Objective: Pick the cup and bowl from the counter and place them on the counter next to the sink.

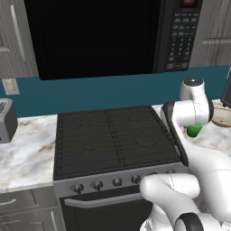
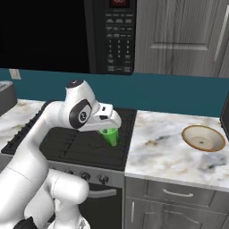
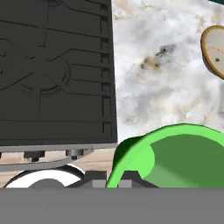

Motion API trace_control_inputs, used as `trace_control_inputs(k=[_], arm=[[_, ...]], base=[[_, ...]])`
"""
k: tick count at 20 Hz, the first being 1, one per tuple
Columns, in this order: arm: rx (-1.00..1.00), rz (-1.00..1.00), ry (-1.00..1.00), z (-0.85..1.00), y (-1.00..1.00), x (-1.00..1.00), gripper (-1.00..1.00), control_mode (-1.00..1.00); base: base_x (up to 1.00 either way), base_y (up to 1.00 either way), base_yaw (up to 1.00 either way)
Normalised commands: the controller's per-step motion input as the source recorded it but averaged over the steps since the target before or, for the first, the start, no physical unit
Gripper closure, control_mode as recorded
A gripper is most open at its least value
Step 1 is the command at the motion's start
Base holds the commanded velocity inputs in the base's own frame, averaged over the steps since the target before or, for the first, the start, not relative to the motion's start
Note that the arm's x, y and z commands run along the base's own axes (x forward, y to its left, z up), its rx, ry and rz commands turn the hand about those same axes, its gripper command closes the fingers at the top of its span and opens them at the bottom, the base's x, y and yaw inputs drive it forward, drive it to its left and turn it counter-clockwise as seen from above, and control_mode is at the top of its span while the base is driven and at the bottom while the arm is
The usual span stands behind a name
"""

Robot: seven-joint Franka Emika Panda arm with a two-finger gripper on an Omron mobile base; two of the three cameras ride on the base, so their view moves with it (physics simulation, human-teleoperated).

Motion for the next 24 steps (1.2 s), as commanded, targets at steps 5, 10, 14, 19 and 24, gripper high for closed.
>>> trace_control_inputs(k=[5, 10, 14, 19, 24], arm=[[0.03, -0.04, 0.1, 0.2, 0.36, -0.2, 1.0, -1.0], [0.07, 0.01, 0.29, 0.25, 0.14, -0.2, 1.0, -1.0], [0.09, 0.07, 0.26, 0.11, 0.16, -0.11, 1.0, -1.0], [0.12, 0.1, 0.06, 0.0, 0.29, 0.0, 1.0, -1.0], [0.16, 0.08, 0.0, -0.11, 0.3, 0.0, 1.0, -1.0]], base=[[0.0, 0.0, 0.0], [0.0, 0.0, 0.0], [0.0, 0.0, 0.0], [0.0, 0.0, 0.0], [0.0, 0.0, 0.0]])
